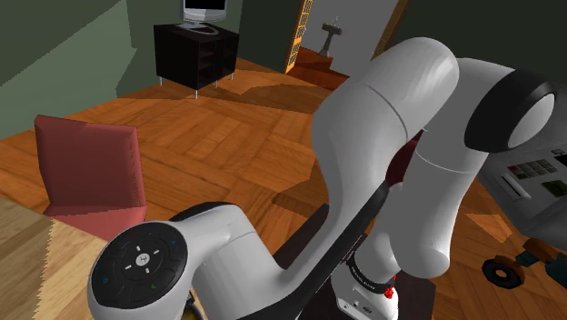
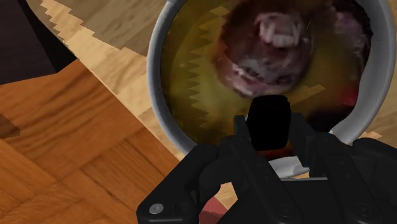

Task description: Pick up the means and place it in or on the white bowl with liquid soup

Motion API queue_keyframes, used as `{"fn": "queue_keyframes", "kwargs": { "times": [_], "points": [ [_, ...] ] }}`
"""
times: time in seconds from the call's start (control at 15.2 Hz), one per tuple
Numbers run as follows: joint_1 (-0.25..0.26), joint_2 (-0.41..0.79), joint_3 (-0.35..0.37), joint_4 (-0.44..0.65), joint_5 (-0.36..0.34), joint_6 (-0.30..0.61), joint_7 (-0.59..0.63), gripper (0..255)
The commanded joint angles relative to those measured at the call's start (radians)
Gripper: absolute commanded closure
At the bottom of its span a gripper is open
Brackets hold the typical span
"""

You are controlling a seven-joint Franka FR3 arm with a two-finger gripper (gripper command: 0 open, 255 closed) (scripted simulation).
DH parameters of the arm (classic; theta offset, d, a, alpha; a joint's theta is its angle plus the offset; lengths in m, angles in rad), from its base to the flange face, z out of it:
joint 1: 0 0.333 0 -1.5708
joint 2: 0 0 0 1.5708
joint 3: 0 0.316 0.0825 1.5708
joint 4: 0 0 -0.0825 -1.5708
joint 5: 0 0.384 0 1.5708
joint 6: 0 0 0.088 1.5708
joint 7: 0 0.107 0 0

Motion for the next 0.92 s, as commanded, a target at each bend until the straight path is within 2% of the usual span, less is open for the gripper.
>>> {"fn": "queue_keyframes", "kwargs": {
  "times": [0.0, 0.53, 0.59, 0.86],
  "points": [
    [0.012, 0.028, -0.013, -0.001, -0.033, 0.018, 0.027, 255],
    [0.016, 0.037, -0.019, -0.002, -0.045, 0.025, 0.036, 255],
    [0.016, 0.036, -0.018, -0.004, -0.045, 0.026, 0.036, 0],
    [0.016, 0.036, -0.019, -0.004, -0.045, 0.027, 0.036, 0]
  ]
}}
